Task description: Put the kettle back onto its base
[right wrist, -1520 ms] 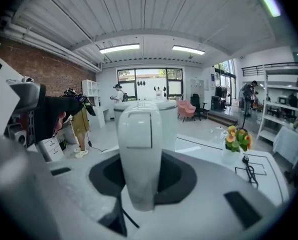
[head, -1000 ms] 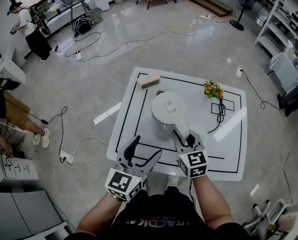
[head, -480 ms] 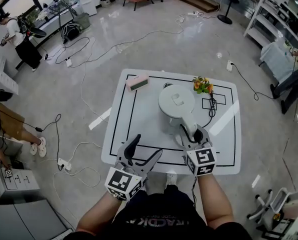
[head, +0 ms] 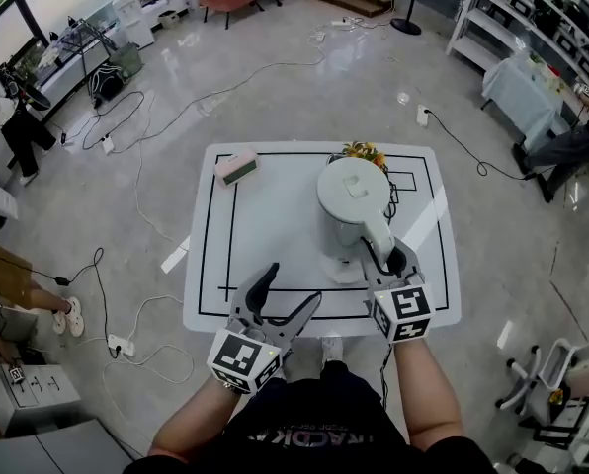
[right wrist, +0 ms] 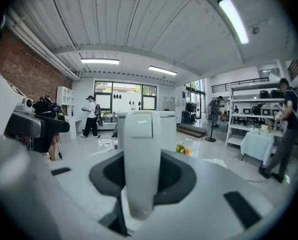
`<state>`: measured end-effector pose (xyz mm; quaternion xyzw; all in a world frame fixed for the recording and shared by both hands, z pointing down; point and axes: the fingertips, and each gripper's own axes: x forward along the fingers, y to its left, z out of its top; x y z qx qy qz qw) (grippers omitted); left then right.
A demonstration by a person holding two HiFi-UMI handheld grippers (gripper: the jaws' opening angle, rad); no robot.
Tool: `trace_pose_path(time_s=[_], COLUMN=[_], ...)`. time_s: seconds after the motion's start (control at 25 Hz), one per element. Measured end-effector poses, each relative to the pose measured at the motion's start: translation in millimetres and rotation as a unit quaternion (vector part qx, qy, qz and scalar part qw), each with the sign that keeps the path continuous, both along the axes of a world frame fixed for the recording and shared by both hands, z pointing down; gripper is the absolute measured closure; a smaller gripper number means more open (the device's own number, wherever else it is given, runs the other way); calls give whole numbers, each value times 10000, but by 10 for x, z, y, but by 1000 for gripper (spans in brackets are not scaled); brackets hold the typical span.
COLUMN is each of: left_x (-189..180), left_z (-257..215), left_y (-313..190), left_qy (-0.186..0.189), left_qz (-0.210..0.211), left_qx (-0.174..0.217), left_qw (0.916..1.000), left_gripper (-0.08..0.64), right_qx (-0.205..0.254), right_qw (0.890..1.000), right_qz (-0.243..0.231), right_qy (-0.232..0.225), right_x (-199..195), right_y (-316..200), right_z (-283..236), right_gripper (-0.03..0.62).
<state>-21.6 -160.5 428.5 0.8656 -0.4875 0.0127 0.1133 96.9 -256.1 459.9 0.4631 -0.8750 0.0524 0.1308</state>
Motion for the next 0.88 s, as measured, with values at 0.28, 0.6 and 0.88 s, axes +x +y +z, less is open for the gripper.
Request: trace_pose_path(time_s=[0.28, 0.6, 0.88], left_x=[223, 275, 254], left_z=[-25, 21, 69], left_y=[-23, -34, -17], left_qy=[-6, -28, -25], left_qz=[262, 358, 380], left_qx=[-8, -62, -130], left_qw=[9997, 9993, 9992], left_gripper=[209, 209, 209], right_qx=[-46, -153, -173], right_qw=[9998, 9996, 9993], right_qz=[168, 239, 303], right_qy=[-61, -97, -134], right_x=[170, 207, 222], right_y=[65, 123, 154], right_z=[16, 142, 208], right_gripper=[480, 480, 480])
